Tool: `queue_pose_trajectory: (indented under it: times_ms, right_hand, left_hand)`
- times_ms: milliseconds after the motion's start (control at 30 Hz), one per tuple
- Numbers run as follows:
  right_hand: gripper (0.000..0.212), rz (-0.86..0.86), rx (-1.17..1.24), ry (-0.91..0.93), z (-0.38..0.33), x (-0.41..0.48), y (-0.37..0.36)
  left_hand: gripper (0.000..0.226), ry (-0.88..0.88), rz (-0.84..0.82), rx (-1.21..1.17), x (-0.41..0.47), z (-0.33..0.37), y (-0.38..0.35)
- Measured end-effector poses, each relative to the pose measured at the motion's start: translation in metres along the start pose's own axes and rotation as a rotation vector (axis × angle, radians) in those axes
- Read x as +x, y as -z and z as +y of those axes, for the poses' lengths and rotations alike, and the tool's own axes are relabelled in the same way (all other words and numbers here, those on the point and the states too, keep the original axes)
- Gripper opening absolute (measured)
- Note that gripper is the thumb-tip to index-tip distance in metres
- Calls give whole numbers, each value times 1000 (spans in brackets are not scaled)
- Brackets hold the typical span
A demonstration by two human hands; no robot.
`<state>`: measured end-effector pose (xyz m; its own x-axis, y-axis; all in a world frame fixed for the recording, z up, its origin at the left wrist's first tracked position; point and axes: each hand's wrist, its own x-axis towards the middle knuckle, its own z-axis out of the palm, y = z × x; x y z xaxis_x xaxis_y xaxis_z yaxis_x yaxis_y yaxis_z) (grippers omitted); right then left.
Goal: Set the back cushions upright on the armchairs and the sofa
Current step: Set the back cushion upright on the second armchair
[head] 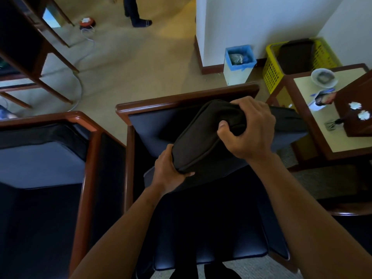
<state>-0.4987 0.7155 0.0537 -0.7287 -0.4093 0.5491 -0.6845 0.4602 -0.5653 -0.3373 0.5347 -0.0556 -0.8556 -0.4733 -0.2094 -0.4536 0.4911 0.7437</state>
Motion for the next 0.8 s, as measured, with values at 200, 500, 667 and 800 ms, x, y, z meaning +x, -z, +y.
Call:
queue_pose_trajectory:
  times_ms: [200, 500, 667, 800]
  right_hand:
    - [31, 190, 194, -76, 13, 7, 22]
    - [29, 411, 692, -541, 48, -34, 23]
    - [36, 352, 695, -795, 94, -91, 1]
    - [23, 208, 558, -986, 132, -133, -17]
  left_hand:
    - [76, -150, 40, 165, 0, 37, 37]
    - [66, -353, -105, 703, 20, 100, 76]
    - [65, -333, -273, 801, 31, 80, 25]
    - [80, -281, -313, 840, 24, 39, -38]
